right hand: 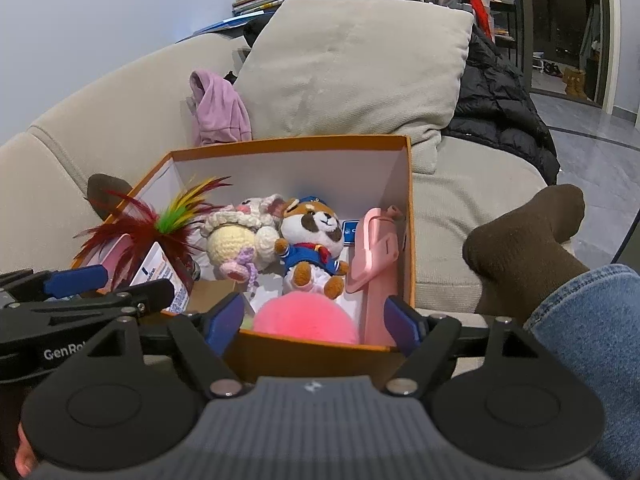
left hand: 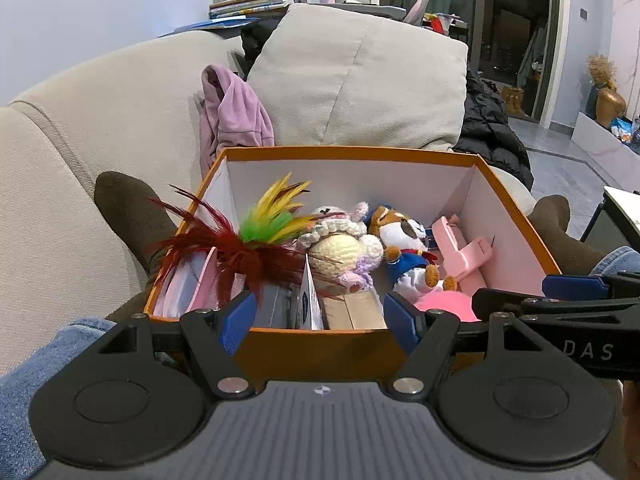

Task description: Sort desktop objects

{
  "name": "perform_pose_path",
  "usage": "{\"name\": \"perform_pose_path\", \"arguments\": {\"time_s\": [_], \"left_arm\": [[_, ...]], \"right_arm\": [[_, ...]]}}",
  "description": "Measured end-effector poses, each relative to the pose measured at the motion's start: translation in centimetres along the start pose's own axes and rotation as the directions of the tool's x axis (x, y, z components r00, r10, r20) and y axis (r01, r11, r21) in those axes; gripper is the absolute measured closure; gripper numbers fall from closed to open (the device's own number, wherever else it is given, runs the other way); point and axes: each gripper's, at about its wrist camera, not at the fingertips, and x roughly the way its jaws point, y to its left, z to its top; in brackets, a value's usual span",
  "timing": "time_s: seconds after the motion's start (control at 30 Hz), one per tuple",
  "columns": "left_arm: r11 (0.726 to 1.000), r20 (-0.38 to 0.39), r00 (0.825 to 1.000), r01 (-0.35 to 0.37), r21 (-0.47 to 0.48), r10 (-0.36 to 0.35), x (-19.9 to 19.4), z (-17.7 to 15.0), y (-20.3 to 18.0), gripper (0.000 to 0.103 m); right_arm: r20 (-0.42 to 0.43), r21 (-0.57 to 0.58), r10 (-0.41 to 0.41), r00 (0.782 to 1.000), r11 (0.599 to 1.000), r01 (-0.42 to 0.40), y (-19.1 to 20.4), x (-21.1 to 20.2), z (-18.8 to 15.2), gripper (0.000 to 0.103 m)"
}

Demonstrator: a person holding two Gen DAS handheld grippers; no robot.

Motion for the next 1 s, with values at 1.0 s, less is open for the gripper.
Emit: {"name": "perform_pose_path", "arguments": {"time_s": [1.0], "left_arm": [[1.000,-0.002,1.000,0.003,0.003,-0.003,0.16,-0.16,0.25,0.020]], "right_arm": [[0.002,-0.002,0.001,1.000,1.000,-0.001,0.15,0.06,0.03,0.021]]}}
